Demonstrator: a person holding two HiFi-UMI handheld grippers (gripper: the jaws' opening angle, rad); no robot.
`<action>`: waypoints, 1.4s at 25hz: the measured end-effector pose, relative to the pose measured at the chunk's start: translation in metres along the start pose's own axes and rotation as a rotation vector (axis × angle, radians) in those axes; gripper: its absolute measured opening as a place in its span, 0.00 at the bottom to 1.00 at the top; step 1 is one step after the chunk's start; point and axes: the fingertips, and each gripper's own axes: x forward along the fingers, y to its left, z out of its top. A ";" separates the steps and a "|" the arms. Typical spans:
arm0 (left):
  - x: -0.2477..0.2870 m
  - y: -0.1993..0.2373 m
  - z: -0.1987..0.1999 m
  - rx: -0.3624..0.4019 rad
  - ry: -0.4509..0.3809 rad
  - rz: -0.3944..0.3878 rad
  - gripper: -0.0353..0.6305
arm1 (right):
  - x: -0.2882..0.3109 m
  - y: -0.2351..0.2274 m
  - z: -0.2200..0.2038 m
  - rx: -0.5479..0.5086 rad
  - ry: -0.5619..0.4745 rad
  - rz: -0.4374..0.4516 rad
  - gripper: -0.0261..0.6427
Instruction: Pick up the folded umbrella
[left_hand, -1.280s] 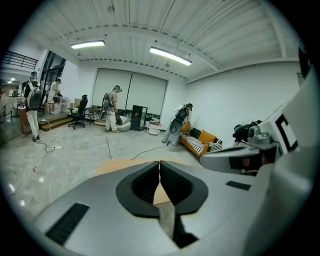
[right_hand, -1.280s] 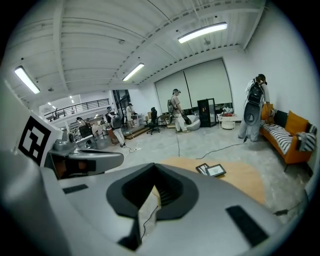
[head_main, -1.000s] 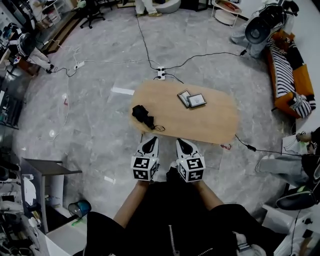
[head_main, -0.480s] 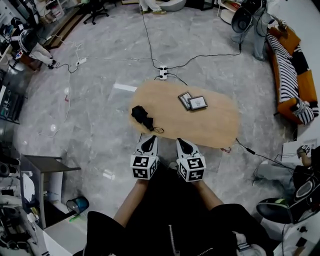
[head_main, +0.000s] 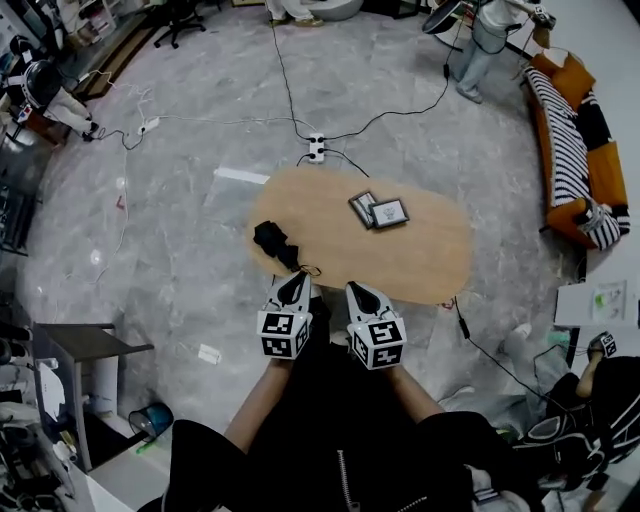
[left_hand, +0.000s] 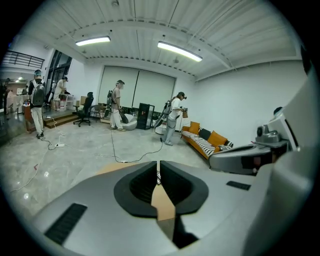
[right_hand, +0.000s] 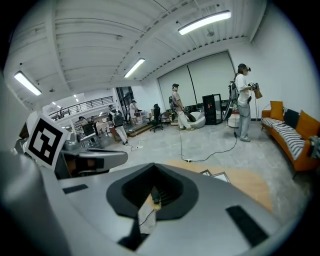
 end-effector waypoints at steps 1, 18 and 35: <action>0.006 0.002 0.002 0.000 0.000 -0.004 0.08 | 0.004 -0.004 0.004 0.000 0.001 -0.005 0.06; 0.090 0.078 0.006 -0.082 0.070 -0.005 0.31 | 0.091 -0.013 0.047 -0.069 0.089 0.006 0.06; 0.140 0.165 -0.031 -0.240 0.147 0.097 0.48 | 0.164 0.001 0.071 -0.099 0.149 0.000 0.06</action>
